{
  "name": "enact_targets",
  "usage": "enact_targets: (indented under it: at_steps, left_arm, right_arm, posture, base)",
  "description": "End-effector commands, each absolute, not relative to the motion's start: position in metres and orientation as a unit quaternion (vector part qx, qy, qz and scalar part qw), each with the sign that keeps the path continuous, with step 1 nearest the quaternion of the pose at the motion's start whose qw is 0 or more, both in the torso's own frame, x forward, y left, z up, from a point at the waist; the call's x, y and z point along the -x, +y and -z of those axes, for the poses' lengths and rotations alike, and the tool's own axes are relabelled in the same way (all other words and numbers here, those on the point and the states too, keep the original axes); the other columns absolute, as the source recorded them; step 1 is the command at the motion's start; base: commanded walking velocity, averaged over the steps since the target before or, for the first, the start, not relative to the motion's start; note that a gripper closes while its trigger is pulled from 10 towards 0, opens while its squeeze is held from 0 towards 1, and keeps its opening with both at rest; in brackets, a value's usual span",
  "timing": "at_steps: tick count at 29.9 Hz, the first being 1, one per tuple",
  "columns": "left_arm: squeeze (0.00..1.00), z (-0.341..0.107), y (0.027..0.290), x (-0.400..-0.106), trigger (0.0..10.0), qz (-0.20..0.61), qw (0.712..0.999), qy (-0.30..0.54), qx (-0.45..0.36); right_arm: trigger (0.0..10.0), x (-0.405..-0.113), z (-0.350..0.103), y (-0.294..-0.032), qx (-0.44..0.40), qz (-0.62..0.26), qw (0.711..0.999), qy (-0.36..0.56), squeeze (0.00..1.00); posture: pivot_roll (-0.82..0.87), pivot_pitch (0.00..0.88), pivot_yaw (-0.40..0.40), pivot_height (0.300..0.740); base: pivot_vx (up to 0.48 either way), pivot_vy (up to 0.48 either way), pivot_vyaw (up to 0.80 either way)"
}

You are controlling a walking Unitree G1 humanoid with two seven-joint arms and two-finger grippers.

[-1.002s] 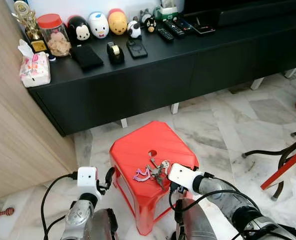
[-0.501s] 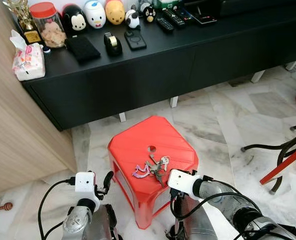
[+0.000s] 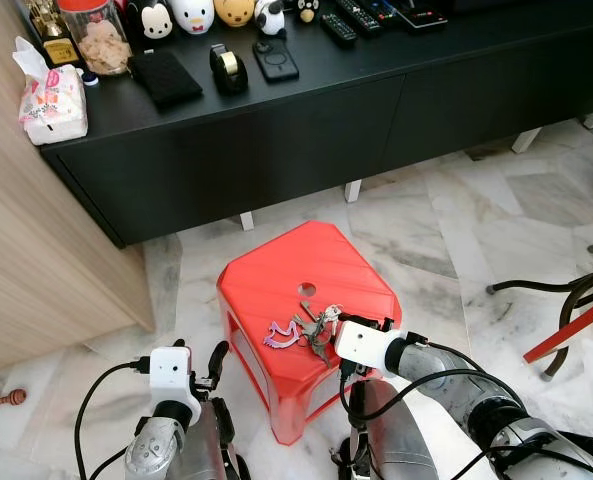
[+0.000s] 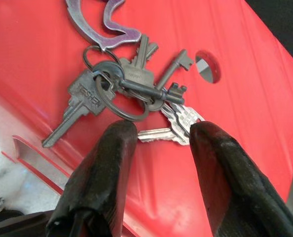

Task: Hang keys on a hook

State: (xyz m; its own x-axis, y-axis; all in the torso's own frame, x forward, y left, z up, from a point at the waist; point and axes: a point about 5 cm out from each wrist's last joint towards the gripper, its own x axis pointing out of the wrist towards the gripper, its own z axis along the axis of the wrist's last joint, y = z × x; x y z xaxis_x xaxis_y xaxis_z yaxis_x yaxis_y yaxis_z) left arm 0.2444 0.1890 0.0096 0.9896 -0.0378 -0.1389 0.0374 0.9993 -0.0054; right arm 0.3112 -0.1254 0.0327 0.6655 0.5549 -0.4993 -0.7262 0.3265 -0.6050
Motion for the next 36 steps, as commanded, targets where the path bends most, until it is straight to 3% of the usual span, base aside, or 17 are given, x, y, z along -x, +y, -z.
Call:
enact_targets:
  at_steps: [1,6,17,18,19,20,36]
  left_arm:
    - [0.00,-0.0047,0.1876,-0.2387,10.0,0.019,0.996,0.086,0.001]
    - [0.00,-0.0070,0.1868,-0.2380,10.0,0.019,0.996,0.085,0.000]
    - [0.00,-0.0109,0.1853,-0.2372,10.0,0.019,0.996,0.089,-0.001]
    - [0.00,-0.0109,0.1852,-0.2373,10.0,0.019,0.996,0.089,-0.001]
    - [0.00,-0.0111,0.1851,-0.2372,10.0,0.019,0.996,0.089,-0.001]
    - [0.00,-0.0115,0.1849,-0.2374,10.0,0.019,0.996,0.089,-0.001]
    - [0.00,-0.0125,0.1839,-0.2359,10.0,0.022,0.995,0.094,-0.004]
  right_arm:
    - [10.0,-0.3027,-0.0244,-0.1236,0.417,-0.419,0.799,0.112,0.00]
    - [10.0,-0.2969,-0.0201,-0.1208,0.432,-0.439,0.781,0.104,0.00]
    - [10.0,-0.2995,-0.0239,-0.1198,0.441,-0.432,0.782,0.085,0.00]
    - [3.1,-0.2998,-0.0239,-0.1200,0.443,-0.431,0.782,0.085,0.00]
    - [0.3,-0.3000,-0.0239,-0.1201,0.444,-0.430,0.782,0.085,0.00]
    - [0.0,-0.3011,-0.0246,-0.1206,0.451,-0.424,0.781,0.081,0.00]
    - [0.0,-0.3023,-0.0262,-0.1168,0.460,-0.406,0.788,0.059,0.00]
  posture:
    - [-0.10,0.237,-0.018,0.593]
    - [-0.10,0.238,-0.019,0.593]
    - [-0.10,0.236,-0.015,0.593]
    - [-0.10,0.236,-0.015,0.593]
    - [-0.10,0.236,-0.015,0.593]
    - [-0.09,0.236,-0.014,0.593]
    - [-0.09,0.238,-0.011,0.593]
  base:
    - [0.000,0.000,0.00]
    - [0.000,0.000,0.00]
    - [0.000,0.000,0.00]
    - [0.000,0.000,0.00]
    - [0.000,0.000,0.00]
    - [0.000,0.000,0.00]
    - [0.000,0.000,0.00]
